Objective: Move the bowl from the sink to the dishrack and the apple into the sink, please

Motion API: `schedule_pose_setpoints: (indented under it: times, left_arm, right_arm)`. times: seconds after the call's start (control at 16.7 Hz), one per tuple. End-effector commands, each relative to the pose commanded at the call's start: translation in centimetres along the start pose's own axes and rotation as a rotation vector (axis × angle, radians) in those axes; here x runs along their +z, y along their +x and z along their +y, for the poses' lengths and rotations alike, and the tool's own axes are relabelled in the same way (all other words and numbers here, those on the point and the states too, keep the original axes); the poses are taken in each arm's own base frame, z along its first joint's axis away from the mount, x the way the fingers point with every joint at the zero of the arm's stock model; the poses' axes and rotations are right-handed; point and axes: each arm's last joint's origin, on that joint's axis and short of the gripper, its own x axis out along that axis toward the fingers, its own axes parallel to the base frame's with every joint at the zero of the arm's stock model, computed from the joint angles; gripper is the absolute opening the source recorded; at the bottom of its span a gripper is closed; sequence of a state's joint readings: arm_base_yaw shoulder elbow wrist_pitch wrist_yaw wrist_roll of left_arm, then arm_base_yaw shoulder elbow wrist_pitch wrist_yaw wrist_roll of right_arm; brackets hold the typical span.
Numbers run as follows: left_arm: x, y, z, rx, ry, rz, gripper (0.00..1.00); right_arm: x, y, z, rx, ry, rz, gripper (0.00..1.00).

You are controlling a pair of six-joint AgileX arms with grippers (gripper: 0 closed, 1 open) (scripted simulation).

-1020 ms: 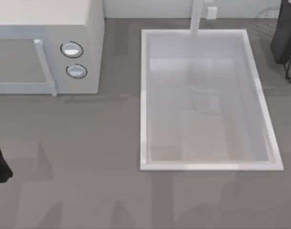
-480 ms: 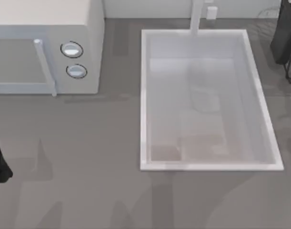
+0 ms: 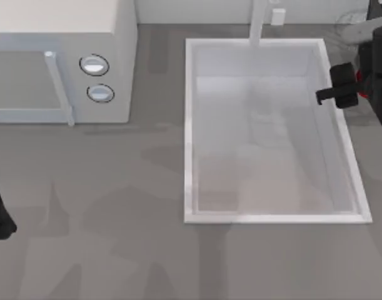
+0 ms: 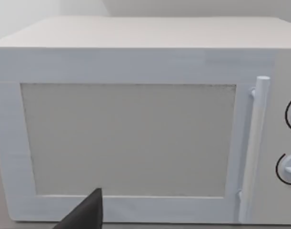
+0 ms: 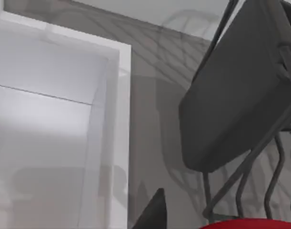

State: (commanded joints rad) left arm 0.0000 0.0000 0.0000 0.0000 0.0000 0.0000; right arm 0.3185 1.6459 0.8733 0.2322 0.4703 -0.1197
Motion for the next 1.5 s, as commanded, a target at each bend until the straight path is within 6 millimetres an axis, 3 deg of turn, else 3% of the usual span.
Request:
schedule_pose_setpoints:
  times: [0.3, 0.66, 1.14, 1.5]
  left_arm:
    - [0.0, 0.0, 0.0, 0.000, 0.000, 0.000, 1.00]
    - [0.0, 0.0, 0.0, 0.000, 0.000, 0.000, 1.00]
    - [0.0, 0.0, 0.0, 0.000, 0.000, 0.000, 1.00]
    - [0.0, 0.0, 0.0, 0.000, 0.000, 0.000, 1.00]
  right_arm:
    - [1.2, -4.2, 5.0, 0.038, 0.171, -0.314, 0.00]
    - [1.5, -7.8, 7.3, 0.094, 0.332, -0.496, 0.00]
    - [0.9, -7.4, 7.9, 0.105, 0.332, -0.498, 0.00]
    - [-4.5, -3.7, 11.4, 0.119, 0.334, -0.503, 0.00]
